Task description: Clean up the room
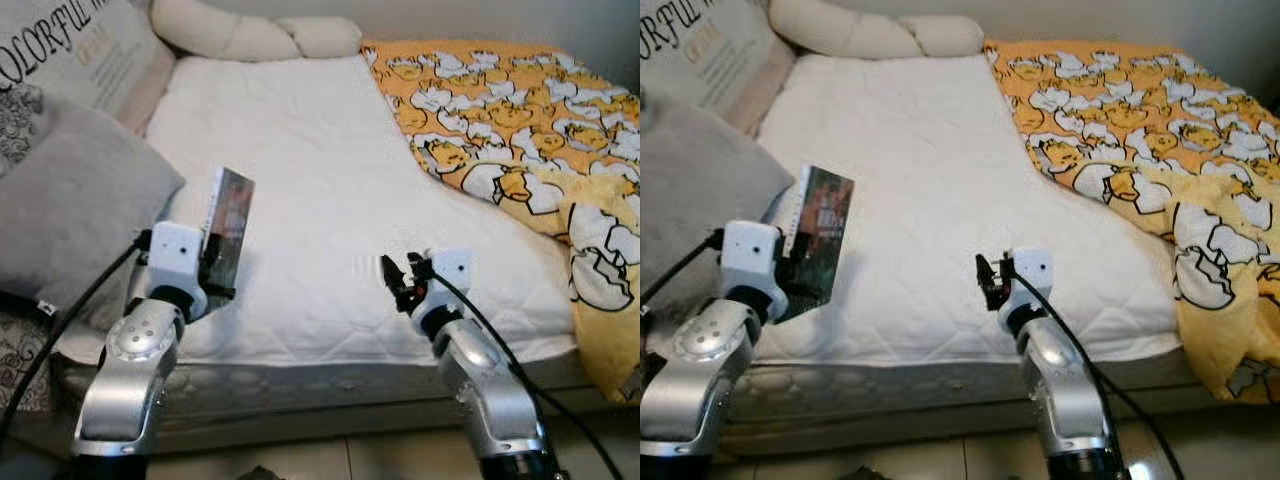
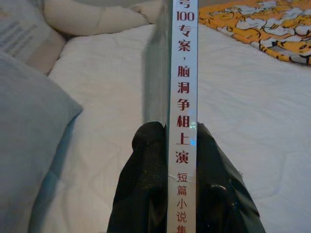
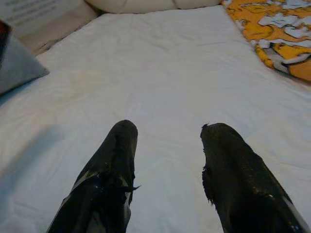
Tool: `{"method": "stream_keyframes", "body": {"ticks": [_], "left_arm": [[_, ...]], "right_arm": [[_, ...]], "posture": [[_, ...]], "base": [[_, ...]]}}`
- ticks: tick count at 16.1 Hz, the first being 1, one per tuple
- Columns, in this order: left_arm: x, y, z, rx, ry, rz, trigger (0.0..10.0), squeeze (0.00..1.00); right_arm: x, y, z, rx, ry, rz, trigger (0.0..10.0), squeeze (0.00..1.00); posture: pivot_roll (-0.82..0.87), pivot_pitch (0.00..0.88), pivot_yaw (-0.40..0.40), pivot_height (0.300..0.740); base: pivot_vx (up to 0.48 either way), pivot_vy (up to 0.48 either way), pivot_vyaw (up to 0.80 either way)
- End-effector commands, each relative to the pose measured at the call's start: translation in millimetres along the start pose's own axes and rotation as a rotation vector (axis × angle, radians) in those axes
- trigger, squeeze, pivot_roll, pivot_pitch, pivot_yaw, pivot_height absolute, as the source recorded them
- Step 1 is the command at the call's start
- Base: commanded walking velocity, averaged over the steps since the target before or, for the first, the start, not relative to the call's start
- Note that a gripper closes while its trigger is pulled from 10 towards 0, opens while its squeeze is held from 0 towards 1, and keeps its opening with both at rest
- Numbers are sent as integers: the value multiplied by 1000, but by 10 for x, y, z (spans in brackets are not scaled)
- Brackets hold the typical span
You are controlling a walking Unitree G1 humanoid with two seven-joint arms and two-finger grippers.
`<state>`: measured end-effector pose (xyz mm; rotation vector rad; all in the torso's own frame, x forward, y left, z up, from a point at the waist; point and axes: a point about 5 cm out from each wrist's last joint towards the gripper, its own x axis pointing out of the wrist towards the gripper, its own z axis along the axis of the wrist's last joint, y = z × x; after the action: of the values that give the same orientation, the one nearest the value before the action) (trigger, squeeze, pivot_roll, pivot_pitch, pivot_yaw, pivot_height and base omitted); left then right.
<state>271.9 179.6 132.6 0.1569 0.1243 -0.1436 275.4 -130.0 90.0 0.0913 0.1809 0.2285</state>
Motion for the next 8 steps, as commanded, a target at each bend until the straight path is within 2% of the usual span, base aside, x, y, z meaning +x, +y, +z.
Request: {"method": "stream_keyframes", "body": {"ticks": [1,8], "left_arm": [[8,-22,90,11,-38,-12,10000,0],[34,-21,110,16,-43,-15,10000,0]], "right_arm": [[-8,-32,-7,6,8,-9,10000,0],[18,-38,9,-4,3,-1,10000,0]], "posture": [[92,0,29,740],[93,0,30,740]], "base": [[0,289,0],[0,286,0]]}}
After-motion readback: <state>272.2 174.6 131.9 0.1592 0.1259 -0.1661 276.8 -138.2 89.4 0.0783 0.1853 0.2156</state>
